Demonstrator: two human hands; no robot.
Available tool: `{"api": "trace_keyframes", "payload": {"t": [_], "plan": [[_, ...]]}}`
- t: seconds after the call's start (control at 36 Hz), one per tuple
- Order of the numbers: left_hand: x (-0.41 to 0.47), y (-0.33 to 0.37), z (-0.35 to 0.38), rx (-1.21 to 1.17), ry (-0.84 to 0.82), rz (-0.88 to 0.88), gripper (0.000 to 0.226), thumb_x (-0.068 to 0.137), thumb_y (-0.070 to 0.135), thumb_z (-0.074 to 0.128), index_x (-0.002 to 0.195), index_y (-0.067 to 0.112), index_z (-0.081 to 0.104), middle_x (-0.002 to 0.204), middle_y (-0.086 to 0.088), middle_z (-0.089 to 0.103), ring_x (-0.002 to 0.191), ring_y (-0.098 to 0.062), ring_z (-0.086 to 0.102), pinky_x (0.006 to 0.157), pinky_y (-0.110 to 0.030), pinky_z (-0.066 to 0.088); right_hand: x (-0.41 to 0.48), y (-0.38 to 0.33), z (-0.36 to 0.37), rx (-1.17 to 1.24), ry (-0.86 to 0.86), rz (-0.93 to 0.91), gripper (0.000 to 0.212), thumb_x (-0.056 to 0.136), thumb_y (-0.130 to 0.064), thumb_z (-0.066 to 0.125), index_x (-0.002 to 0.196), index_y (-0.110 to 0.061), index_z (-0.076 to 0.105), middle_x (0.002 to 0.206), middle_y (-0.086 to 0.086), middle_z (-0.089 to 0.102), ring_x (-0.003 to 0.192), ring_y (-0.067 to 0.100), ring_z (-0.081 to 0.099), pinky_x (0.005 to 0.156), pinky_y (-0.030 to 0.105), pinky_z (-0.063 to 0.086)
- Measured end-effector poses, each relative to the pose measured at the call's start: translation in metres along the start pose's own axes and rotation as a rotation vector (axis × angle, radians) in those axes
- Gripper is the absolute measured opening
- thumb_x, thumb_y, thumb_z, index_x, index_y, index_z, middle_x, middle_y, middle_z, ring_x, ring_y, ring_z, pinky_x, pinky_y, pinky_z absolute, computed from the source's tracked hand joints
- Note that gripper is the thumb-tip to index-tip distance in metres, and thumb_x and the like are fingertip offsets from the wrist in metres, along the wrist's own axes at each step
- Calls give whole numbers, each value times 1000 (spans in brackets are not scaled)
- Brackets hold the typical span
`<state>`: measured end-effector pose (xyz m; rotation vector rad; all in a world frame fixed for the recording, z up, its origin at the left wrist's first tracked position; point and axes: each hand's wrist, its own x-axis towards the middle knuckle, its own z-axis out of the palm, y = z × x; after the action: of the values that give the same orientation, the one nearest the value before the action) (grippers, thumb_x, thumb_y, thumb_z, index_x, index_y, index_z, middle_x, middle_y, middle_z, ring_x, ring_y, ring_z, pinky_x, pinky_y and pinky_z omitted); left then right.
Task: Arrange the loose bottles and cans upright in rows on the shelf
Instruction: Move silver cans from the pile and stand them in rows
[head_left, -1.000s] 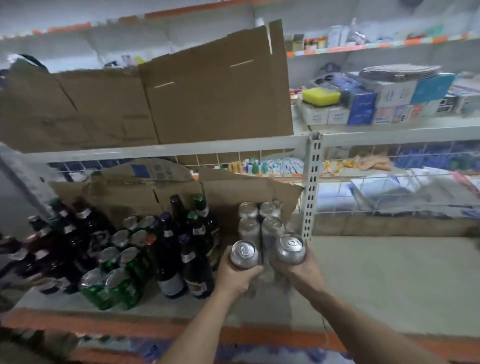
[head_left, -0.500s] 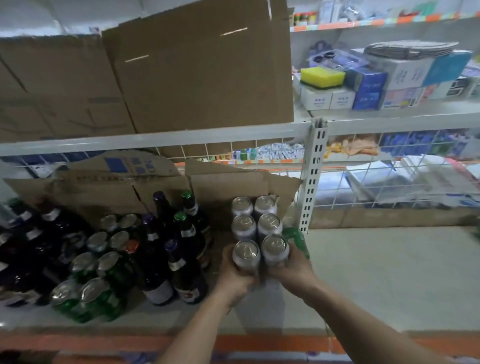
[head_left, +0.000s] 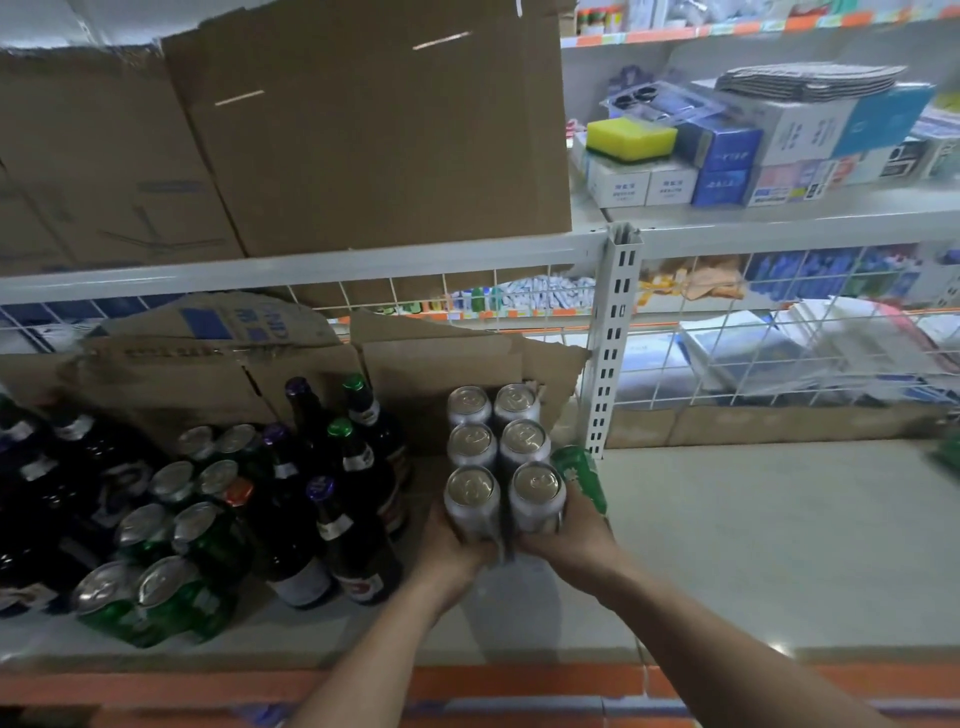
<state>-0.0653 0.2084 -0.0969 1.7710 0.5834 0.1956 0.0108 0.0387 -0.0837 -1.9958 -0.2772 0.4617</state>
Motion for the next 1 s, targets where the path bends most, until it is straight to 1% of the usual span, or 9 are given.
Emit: {"api": "trace_keyframes", "payload": {"t": [0.06, 0.11, 0.25, 0.44, 0.56, 0.69, 0.78, 0.89, 1.0], "plan": [[2, -7, -2, 19, 6, -8, 77, 44, 25, 90, 115, 31, 61, 111, 7, 75, 105, -12, 71, 88, -50, 60, 7, 6, 0, -145, 8, 5, 99, 41, -47, 93, 132, -33, 54, 129, -6, 61, 122, 20, 59, 96, 37, 55], [3, -9, -2, 45, 20, 7, 83, 43, 29, 91, 119, 35, 58, 115, 9, 73, 107, -12, 70, 89, -49, 59, 8, 4, -5, -309, -9, 11, 107, 44, -40, 85, 141, -31, 43, 137, 2, 45, 129, 28, 44, 107, 40, 46], [-5, 3, 0, 33, -18, 10, 77, 49, 23, 87, 120, 31, 58, 114, 7, 73, 107, -10, 70, 89, -46, 60, 9, -4, -28, -361, 37, 57, 73, 75, -15, 77, 141, -25, 46, 133, 7, 46, 125, 28, 39, 105, 40, 44], [-14, 0, 3, 62, -1, -65, 98, 50, 22, 87, 137, 29, 40, 125, 8, 65, 113, -9, 65, 93, -40, 59, 23, 7, -42, -436, 66, 186, 68, 90, -41, 66, 148, -26, 36, 133, 17, 47, 127, 39, 42, 104, 44, 41], [-29, -5, 7, 116, 70, -149, 74, 69, -5, 83, 125, 17, 39, 108, 10, 59, 101, -10, 61, 70, -6, 46, 31, 21, -41, -240, 48, 251, 71, 75, -47, 73, 133, -29, 36, 117, 18, 56, 110, 41, 56, 98, 49, 50], [-49, -19, 14, 180, 130, -225, 41, 71, -2, 82, 91, 22, 54, 89, -5, 62, 90, -27, 63, 75, -29, 49, 36, 35, -42, -119, 101, 196, 50, 86, -35, 73, 111, -23, 32, 100, 20, 64, 89, 38, 65, 76, 43, 50], [-64, -11, 22, 214, 189, -154, 27, 67, 26, 78, 85, 26, 58, 86, -6, 68, 85, -28, 67, 75, -34, 53, 33, 38, -50, -108, 108, 177, 42, 92, -30, 71, 116, -21, 38, 99, 15, 65, 85, 32, 63, 74, 38, 47], [-84, 10, 47, 236, 161, -37, 24, 71, 28, 74, 77, 29, 51, 71, 6, 57, 63, -5, 54, 61, -22, 46, 23, 42, -74, -148, 132, 107, 44, 90, -30, 73, 126, -17, 52, 106, 17, 70, 84, 30, 62, 73, 34, 47], [-86, 36, 74, 247, 88, 68, 20, 72, 33, 74, 75, 29, 54, 68, 10, 56, 60, -1, 50, 60, -22, 44, 0, 38, -111, -198, 160, 85, 38, 91, -30, 72, 124, -19, 57, 86, -2, 64, 72, 15, 61, 56, 26, 42]]}}
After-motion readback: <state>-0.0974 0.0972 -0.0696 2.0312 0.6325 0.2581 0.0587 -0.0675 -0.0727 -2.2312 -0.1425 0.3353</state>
